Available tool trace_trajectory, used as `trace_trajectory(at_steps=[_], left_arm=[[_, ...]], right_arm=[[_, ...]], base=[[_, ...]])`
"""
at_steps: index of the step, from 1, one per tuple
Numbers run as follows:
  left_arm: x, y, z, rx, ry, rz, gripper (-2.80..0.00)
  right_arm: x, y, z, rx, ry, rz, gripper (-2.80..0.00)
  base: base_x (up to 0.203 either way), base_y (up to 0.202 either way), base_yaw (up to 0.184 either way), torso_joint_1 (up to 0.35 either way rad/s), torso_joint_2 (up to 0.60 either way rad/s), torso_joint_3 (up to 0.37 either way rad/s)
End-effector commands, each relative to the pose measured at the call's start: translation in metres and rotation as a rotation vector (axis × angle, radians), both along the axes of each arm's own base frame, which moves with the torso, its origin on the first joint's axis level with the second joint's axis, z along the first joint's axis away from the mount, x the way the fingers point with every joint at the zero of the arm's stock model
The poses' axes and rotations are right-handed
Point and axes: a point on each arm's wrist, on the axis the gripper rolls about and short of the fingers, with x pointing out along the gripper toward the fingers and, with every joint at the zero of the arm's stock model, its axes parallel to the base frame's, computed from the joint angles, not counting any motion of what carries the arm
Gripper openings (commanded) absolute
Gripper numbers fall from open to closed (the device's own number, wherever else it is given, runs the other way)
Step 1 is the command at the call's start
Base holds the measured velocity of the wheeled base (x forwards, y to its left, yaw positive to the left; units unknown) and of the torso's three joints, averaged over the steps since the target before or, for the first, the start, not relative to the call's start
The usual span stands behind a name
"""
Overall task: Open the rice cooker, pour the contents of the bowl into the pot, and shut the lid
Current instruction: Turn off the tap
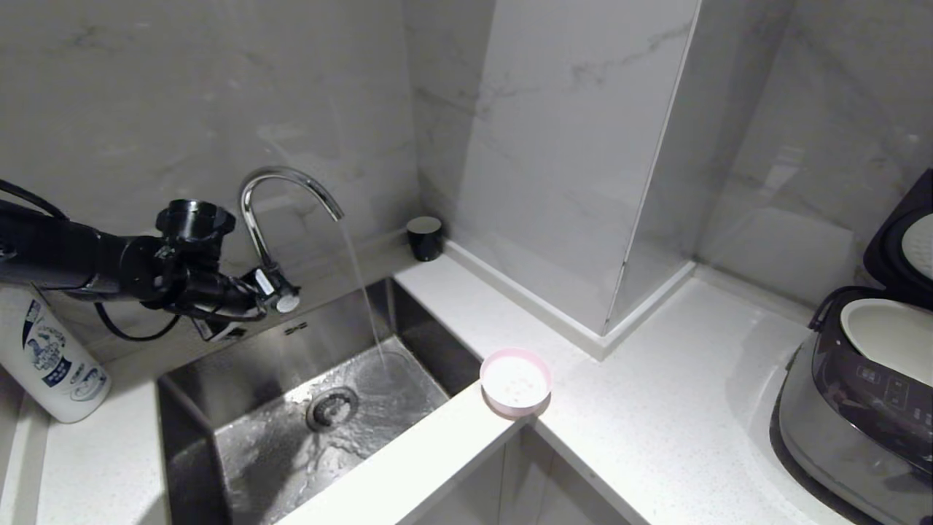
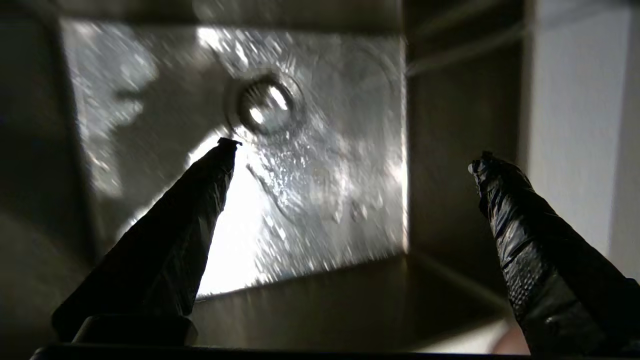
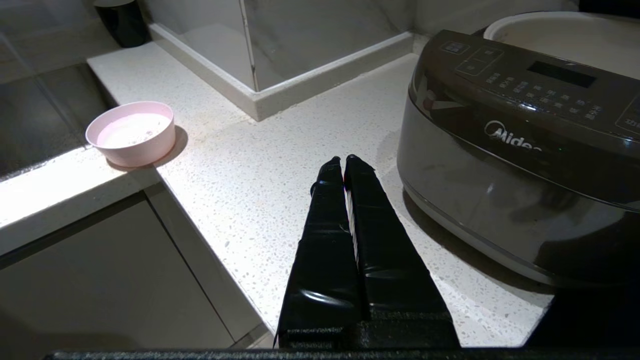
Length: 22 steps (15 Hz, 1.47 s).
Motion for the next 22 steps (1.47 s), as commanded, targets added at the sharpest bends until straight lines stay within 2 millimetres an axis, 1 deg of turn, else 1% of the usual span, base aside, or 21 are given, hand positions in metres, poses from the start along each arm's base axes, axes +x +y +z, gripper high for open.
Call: trace_trajectory(at_steps=[1,3,4,6,7,10,14,16,18,22], left_arm=[[0.012,0.025,-0.023,0.036,-0.003,0.074,0.0],[0.027,0.036,-0.039,0.112,-0.067,0.129,0.0],[0.034,0.038,-0.048,0.155,-0.099,0.152,0.0],[0.048,0.035,-0.059,0.212,-0.198,0.16,0.0],[0.052,0.032,-0.059,0.231,-0.256,0.15,-2.8],[0.052,0.022,-0.064,0.228,-0.255,0.124,-2.8],[0.069,0.014,-0.066,0.231,-0.282,0.105,-2.8],[0.083,0.017,-0.069,0.241,-0.307,0.124,-2.8],[0.091,0.024,-0.073,0.256,-0.314,0.153,-2.8],[0.094,0.028,-0.08,0.26,-0.295,0.158,-2.8]], right_arm=[[0.0,0.0,0.0,0.0,0.0,0.0,-2.8],[0.0,0.0,0.0,0.0,0.0,0.0,-2.8],[0.0,0.0,0.0,0.0,0.0,0.0,-2.8],[0.0,0.0,0.0,0.0,0.0,0.0,-2.8],[0.0,0.0,0.0,0.0,0.0,0.0,-2.8],[0.0,0.0,0.0,-0.001,0.0,0.0,-2.8],[0.0,0.0,0.0,0.0,0.0,0.0,-2.8],[0.0,0.0,0.0,0.0,0.0,0.0,-2.8],[0.0,0.0,0.0,0.0,0.0,0.0,-2.8],[0.0,0.0,0.0,0.0,0.0,0.0,-2.8]], base=[[0.0,0.0,0.0,0.0,0.0,0.0],[0.0,0.0,0.0,0.0,0.0,0.0],[0.0,0.0,0.0,0.0,0.0,0.0],[0.0,0.0,0.0,0.0,0.0,0.0],[0.0,0.0,0.0,0.0,0.0,0.0],[0.0,0.0,0.0,0.0,0.0,0.0],[0.0,0.0,0.0,0.0,0.0,0.0],[0.0,0.0,0.0,0.0,0.0,0.0],[0.0,0.0,0.0,0.0,0.0,0.0],[0.0,0.0,0.0,0.0,0.0,0.0]])
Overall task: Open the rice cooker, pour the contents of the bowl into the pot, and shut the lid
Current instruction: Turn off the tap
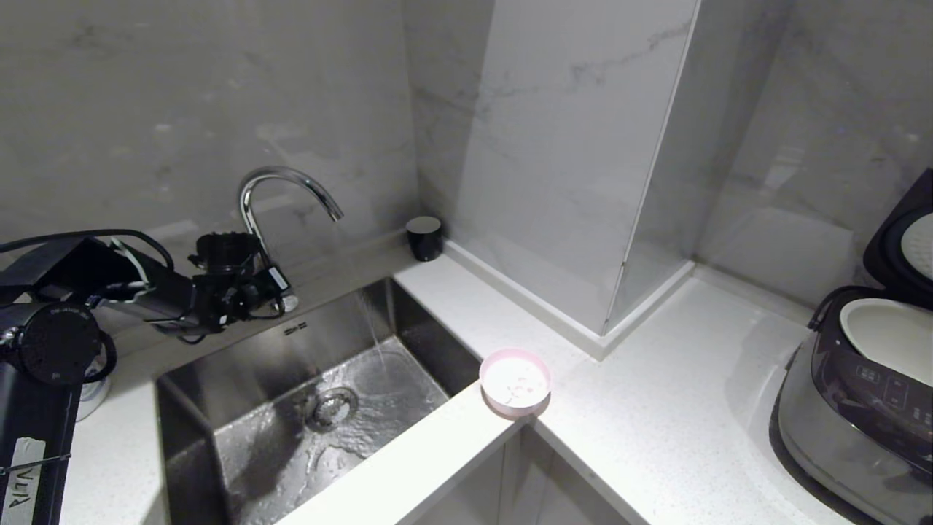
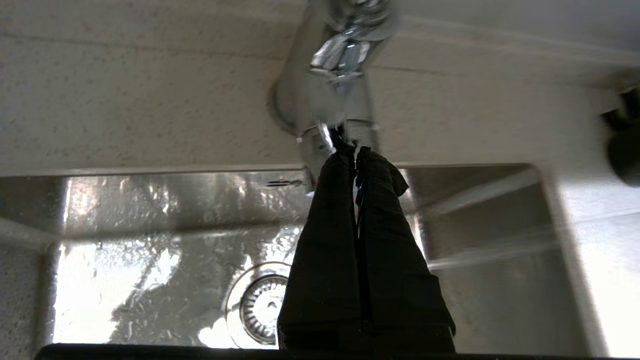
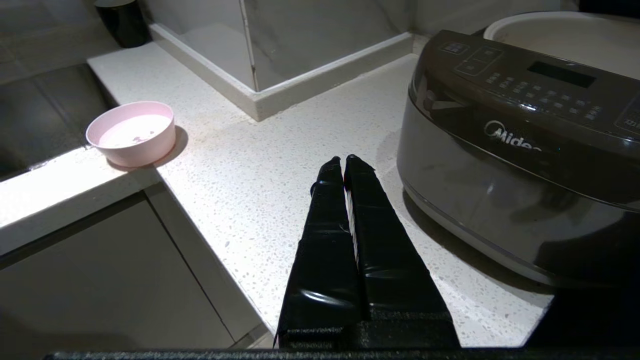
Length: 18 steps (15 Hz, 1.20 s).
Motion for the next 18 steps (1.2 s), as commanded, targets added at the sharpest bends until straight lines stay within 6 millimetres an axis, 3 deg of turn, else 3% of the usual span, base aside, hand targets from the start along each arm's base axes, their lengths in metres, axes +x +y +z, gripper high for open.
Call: trace_trajectory(at_steps=[1,5,9,12,15,18], left_arm=[[0.004,0.003,-0.007,-0.002,0.004,0.009,-2.8],[0.006,0.007,0.001,-0.001,-0.021,0.018,-2.8],[-0.006,-0.007,0.024,-0.007,-0.045,-0.009,-2.8],[-0.041,-0.034,0.042,-0.014,-0.014,-0.074,-2.8],[-0.091,-0.064,0.057,-0.036,0.026,-0.189,-2.8],[-0.134,-0.08,0.072,-0.056,0.034,-0.285,-2.8]], right_arm=[[0.0,0.0,0.0,0.0,0.0,0.0,-2.8],[0.0,0.0,0.0,-0.002,0.0,0.0,-2.8],[0.0,0.0,0.0,0.0,0.0,0.0,-2.8],[0.0,0.0,0.0,0.0,0.0,0.0,-2.8],[0.0,0.0,0.0,0.0,0.0,0.0,-2.8],[0.0,0.0,0.0,0.0,0.0,0.0,-2.8]], base=[[0.0,0.0,0.0,0.0,0.0,0.0],[0.0,0.0,0.0,0.0,0.0,0.0],[0.0,0.0,0.0,0.0,0.0,0.0],[0.0,0.0,0.0,0.0,0.0,0.0],[0.0,0.0,0.0,0.0,0.0,0.0],[0.0,0.0,0.0,0.0,0.0,0.0]])
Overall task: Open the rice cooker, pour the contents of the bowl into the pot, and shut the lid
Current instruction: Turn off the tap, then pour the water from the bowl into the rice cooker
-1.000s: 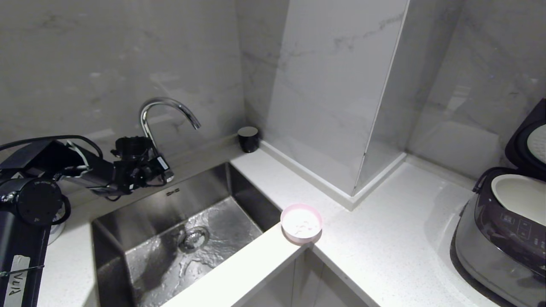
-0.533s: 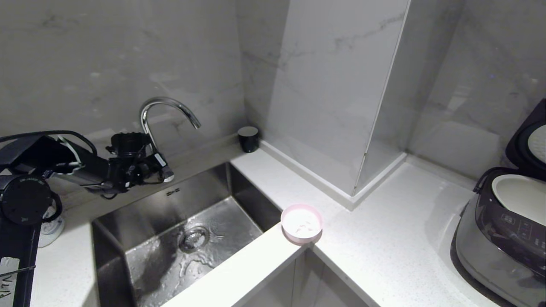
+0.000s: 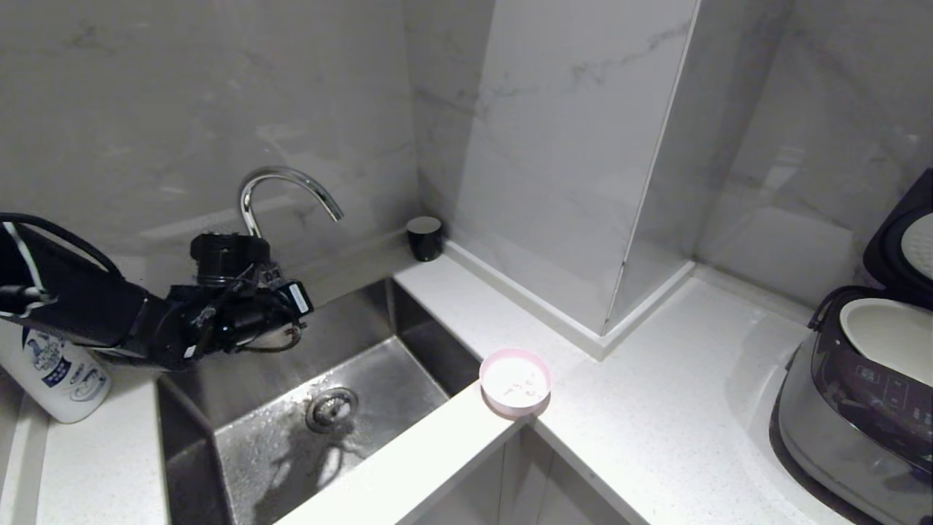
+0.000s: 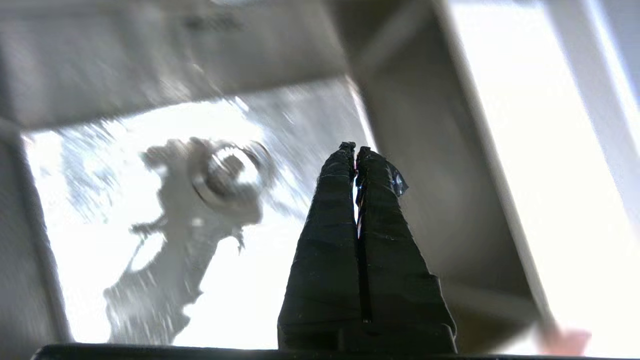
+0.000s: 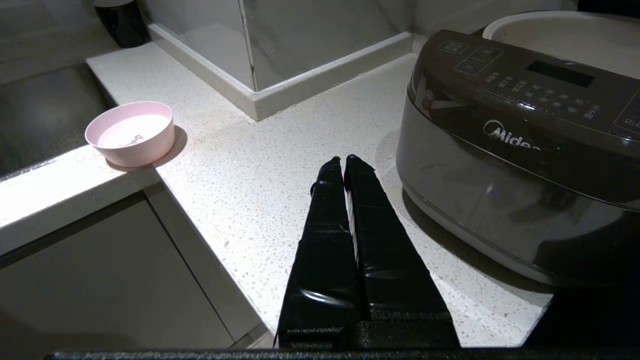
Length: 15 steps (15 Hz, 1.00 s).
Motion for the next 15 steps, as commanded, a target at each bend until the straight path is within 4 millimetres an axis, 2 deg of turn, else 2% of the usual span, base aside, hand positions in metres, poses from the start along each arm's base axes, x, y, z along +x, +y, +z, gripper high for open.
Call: trace_trajectory(at_steps=[1,8,11,15], left_arm=[[-0.031,-0.004,0.029,-0.014,-0.061,-0.031,-2.8],[-0.137,-0.015,0.065,0.027,-0.168,-0.19,-2.8],[-0.182,-0.012,0.077,0.07,-0.256,-0.253,-2.8],[-0.224,-0.002,0.083,0.091,-0.294,-0.251,-2.8]], right_arm=[[0.0,0.0,0.0,0.0,0.0,0.0,-2.8],[0.0,0.0,0.0,0.0,0.0,0.0,-2.8],[0.0,0.0,0.0,0.0,0.0,0.0,-2.8],[0.0,0.0,0.0,0.0,0.0,0.0,-2.8]], base=[[0.0,0.0,0.0,0.0,0.0,0.0],[0.0,0.0,0.0,0.0,0.0,0.0],[0.0,0.0,0.0,0.0,0.0,0.0],[0.0,0.0,0.0,0.0,0.0,0.0]])
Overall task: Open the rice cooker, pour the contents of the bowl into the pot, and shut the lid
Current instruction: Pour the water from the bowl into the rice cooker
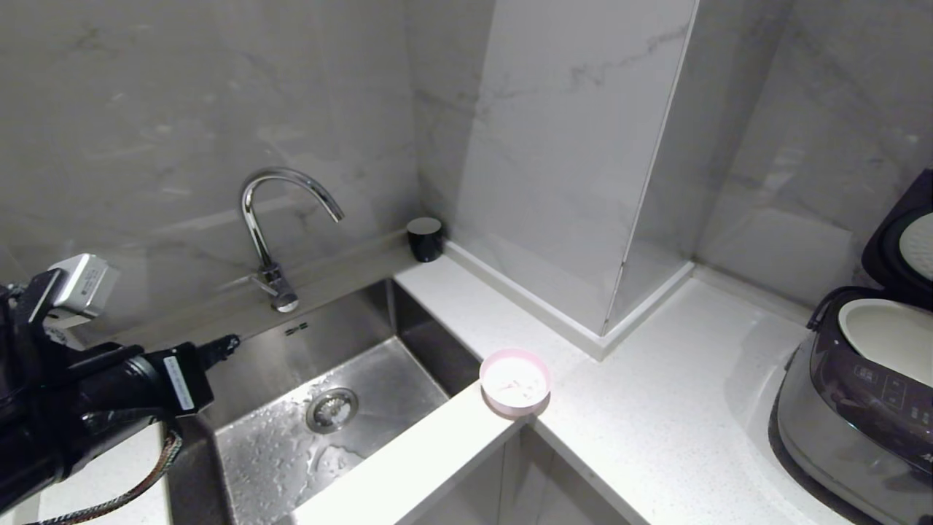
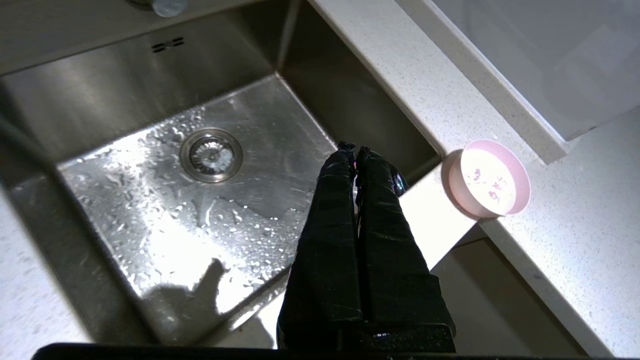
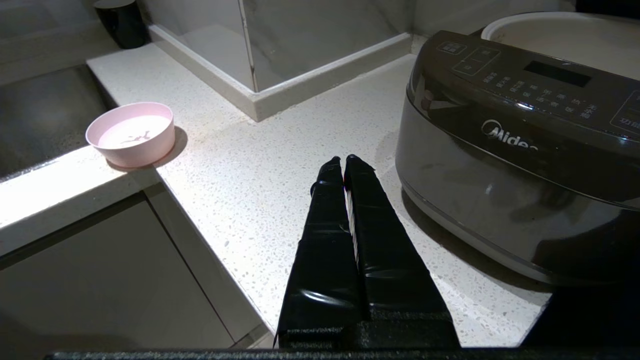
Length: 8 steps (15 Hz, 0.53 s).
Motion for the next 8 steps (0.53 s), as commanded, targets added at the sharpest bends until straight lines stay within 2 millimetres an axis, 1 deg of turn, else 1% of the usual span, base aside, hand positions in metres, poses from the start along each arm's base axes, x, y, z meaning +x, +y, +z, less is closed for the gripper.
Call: trace_trajectory(at_steps=[1,4,8], left_arm=[[-0.025,0.008,0.011,-0.02,-0.085,0.018,-2.8],[-0.055,0.018,0.014,0.008,-0.149,0.06,-2.8],[-0.1,0.033,0.016,0.036,-0.232,0.12,-2.8]], right_arm=[[0.0,0.0,0.0,0.0,0.0,0.0,-2.8],[0.0,0.0,0.0,0.0,0.0,0.0,-2.8],[0.0,0.0,0.0,0.0,0.0,0.0,-2.8]], base=[[0.0,0.0,0.0,0.0,0.0,0.0],[0.0,0.0,0.0,0.0,0.0,0.0],[0.0,0.0,0.0,0.0,0.0,0.0]])
